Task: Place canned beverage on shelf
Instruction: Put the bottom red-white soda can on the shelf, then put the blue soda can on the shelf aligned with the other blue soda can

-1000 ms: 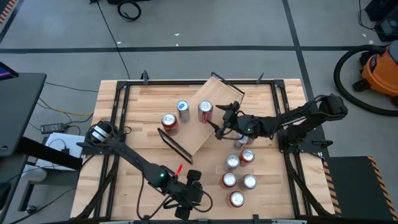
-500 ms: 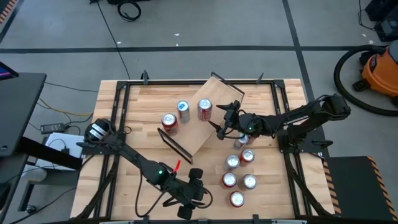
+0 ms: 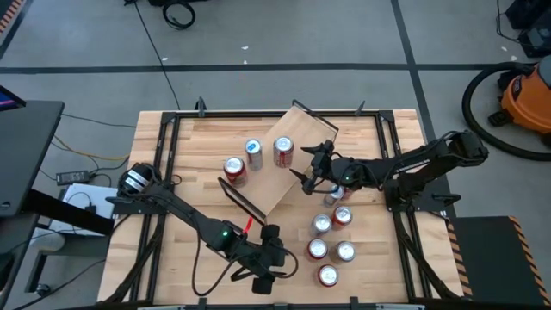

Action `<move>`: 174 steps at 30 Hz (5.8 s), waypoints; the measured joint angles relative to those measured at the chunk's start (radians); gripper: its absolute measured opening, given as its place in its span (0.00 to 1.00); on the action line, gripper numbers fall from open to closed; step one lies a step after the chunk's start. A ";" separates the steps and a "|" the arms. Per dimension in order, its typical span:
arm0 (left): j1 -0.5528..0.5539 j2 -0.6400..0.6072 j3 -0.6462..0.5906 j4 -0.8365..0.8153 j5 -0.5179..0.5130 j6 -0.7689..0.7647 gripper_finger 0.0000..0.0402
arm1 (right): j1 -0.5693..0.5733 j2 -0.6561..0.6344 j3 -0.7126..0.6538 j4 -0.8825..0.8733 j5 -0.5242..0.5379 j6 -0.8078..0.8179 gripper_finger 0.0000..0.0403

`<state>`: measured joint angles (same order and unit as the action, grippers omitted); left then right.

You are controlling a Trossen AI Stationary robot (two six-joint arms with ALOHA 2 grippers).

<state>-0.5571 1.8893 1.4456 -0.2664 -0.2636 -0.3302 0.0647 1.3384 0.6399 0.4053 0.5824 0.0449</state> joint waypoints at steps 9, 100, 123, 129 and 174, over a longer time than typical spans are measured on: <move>0.000 0.000 0.000 -0.044 0.002 -0.001 0.69 | -0.030 0.000 0.000 0.026 -0.008 0.002 0.99; -0.035 -0.137 0.037 -0.251 0.052 -0.182 0.68 | -0.070 0.135 0.198 -0.122 0.016 0.070 0.99; -0.047 -0.215 0.036 -0.276 0.040 -0.211 0.68 | -0.096 0.116 0.198 -0.157 0.053 0.138 0.99; -0.039 -0.215 0.036 -0.277 0.040 -0.208 0.68 | -0.113 0.116 0.198 -0.104 0.052 0.140 0.99; 0.090 -0.123 0.037 -0.147 0.029 0.196 0.68 | 0.505 -0.164 0.143 -0.810 0.139 0.570 0.99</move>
<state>-0.4672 1.7660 1.4822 -0.4131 -0.2343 -0.1340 0.5700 1.1740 0.7830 -0.4050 0.7215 0.6149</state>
